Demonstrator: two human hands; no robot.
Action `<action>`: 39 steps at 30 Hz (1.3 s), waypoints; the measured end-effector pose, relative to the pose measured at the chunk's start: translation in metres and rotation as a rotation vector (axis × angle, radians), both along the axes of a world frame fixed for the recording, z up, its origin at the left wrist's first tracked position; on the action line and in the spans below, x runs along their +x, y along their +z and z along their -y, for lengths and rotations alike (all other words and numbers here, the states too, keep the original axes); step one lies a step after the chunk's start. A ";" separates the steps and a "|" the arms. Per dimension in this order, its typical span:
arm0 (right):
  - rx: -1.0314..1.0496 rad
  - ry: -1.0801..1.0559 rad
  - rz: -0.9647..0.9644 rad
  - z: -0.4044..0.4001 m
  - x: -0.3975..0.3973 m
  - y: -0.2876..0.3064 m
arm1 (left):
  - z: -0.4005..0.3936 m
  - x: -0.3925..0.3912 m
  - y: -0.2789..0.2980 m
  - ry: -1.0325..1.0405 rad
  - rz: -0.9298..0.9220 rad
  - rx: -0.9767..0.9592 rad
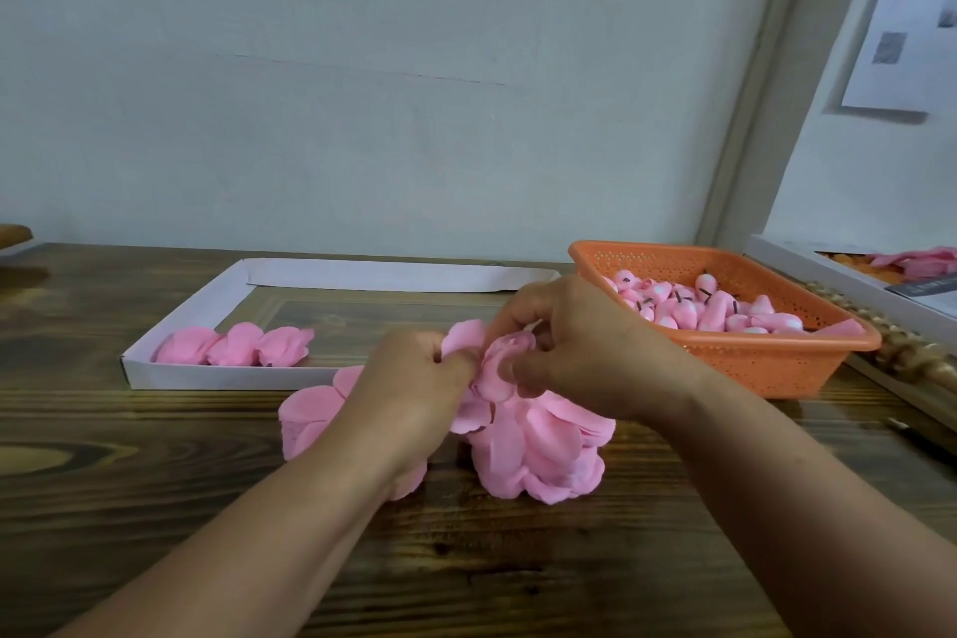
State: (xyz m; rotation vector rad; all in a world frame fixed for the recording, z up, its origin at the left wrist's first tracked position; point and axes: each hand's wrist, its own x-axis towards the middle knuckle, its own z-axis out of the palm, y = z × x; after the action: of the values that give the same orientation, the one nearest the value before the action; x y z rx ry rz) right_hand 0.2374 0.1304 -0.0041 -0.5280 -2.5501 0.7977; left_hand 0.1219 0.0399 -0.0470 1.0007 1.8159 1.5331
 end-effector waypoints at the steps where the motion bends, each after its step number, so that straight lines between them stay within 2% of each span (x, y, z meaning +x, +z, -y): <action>1: -0.005 -0.010 0.004 -0.001 0.000 0.001 | 0.002 0.002 0.001 -0.028 -0.026 -0.004; 8: 0.043 -0.028 0.087 0.001 -0.002 -0.001 | 0.005 0.007 0.010 -0.124 -0.172 -0.043; 11: 0.005 -0.030 0.063 0.000 0.000 -0.003 | 0.006 0.005 0.010 -0.144 -0.166 -0.074; 13: -0.023 -0.053 0.049 -0.003 0.002 -0.004 | 0.006 0.003 0.011 -0.170 -0.079 -0.068; 17: -0.063 -0.061 0.042 -0.007 0.003 -0.004 | 0.005 -0.003 0.012 -0.184 0.278 -0.023; 23: -0.074 -0.064 -0.008 -0.009 0.004 -0.003 | 0.005 -0.006 0.005 -0.211 0.344 0.020; 28: -0.139 -0.012 -0.006 -0.009 0.004 -0.005 | 0.004 -0.012 0.000 -0.225 0.324 0.017; 36: -0.163 -0.042 -0.045 -0.002 -0.002 -0.011 | 0.004 -0.011 -0.001 -0.165 0.258 0.000; 39: -0.158 -0.108 -0.116 -0.003 -0.005 -0.013 | 0.002 -0.008 0.001 -0.083 0.325 0.023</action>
State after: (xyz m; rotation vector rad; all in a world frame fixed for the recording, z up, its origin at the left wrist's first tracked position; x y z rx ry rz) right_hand 0.2327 0.1336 -0.0168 -0.6442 -2.3445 0.9666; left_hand 0.1137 0.0381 -0.0462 0.7738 1.5164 1.5663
